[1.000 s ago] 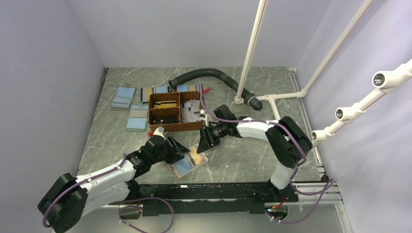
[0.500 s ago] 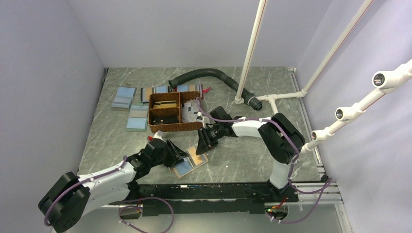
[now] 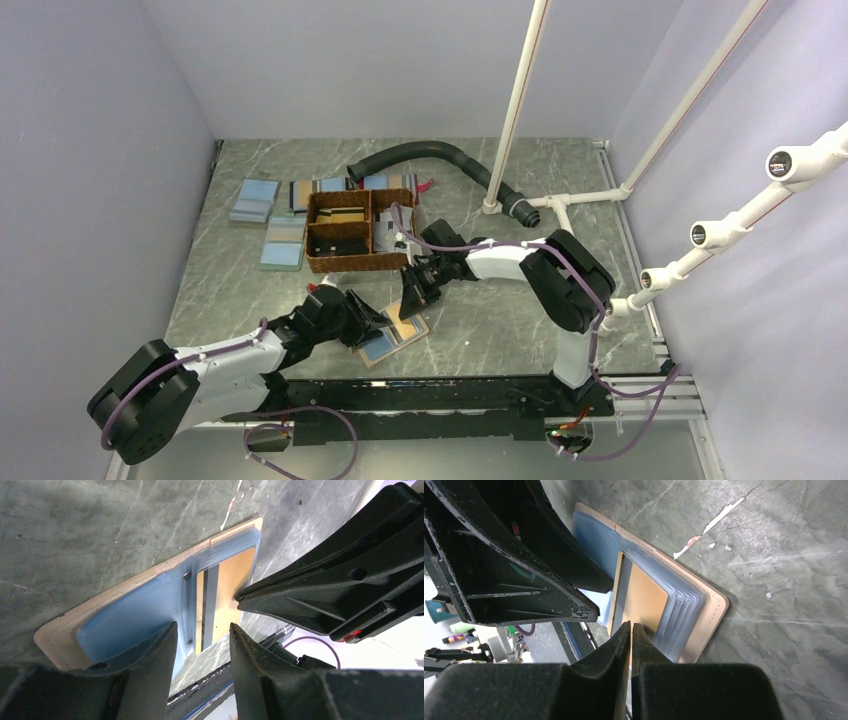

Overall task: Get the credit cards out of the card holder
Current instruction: Remove the credit card from the card holder.

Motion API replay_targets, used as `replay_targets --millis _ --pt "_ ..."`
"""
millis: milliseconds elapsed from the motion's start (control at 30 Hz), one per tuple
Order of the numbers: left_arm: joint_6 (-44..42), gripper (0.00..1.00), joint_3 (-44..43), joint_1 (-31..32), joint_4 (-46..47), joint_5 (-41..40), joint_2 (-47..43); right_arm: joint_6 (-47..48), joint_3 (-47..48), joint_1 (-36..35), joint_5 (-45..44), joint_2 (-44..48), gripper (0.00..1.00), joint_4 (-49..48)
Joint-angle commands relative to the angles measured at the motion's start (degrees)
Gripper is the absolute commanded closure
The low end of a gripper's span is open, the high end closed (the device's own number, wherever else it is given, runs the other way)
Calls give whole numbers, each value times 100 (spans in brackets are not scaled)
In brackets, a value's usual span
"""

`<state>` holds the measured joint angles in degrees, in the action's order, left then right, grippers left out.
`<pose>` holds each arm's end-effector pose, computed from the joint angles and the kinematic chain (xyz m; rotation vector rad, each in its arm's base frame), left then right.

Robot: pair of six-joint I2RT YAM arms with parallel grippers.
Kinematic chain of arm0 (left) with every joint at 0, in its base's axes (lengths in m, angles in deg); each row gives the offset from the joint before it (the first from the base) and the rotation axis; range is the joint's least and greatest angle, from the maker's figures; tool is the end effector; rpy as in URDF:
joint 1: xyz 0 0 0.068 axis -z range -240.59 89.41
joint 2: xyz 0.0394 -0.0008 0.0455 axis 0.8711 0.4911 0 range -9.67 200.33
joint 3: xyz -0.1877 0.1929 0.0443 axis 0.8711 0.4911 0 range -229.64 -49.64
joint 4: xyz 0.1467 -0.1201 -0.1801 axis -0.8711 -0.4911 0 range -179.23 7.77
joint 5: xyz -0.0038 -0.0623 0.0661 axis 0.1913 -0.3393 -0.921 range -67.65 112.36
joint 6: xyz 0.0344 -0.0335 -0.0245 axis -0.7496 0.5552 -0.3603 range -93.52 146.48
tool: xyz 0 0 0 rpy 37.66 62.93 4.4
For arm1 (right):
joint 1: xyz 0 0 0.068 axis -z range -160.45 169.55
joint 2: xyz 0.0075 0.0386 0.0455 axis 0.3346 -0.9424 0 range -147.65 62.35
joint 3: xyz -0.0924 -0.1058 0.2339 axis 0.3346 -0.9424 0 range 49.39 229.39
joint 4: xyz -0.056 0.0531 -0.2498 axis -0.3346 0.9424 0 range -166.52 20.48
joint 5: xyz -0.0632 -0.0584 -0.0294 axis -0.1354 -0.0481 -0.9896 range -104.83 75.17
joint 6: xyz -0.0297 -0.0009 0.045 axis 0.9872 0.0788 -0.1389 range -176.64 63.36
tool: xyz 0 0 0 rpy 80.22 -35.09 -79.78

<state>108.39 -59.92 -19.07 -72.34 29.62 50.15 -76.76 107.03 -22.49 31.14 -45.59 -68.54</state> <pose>0.1289 -0.1201 0.1244 -0.8228 2.4612 -1.1517 0.2473 0.2574 0.1304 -0.8466 2.6315 1.3998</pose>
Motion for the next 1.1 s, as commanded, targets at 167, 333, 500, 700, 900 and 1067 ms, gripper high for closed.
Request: replay_targets --millis 167,333,500,700,900,1067 --pt "335 51 140 106 -188 -184 -131 357 -17 -59 -940 463 87 591" --pt "378 51 219 108 -194 -259 -276 461 -12 -50 -1110 542 84 647" --pt "370 51 229 105 -24 -212 -157 444 -67 -58 -1050 473 81 579" --pt "343 51 212 111 319 -141 85 410 -18 -98 -980 301 79 607" --pt "398 51 229 107 504 -113 297 383 74 -163 -690 81 81 637" --pt "502 52 312 111 566 -150 355 454 288 -295 -229 -162 84 741"
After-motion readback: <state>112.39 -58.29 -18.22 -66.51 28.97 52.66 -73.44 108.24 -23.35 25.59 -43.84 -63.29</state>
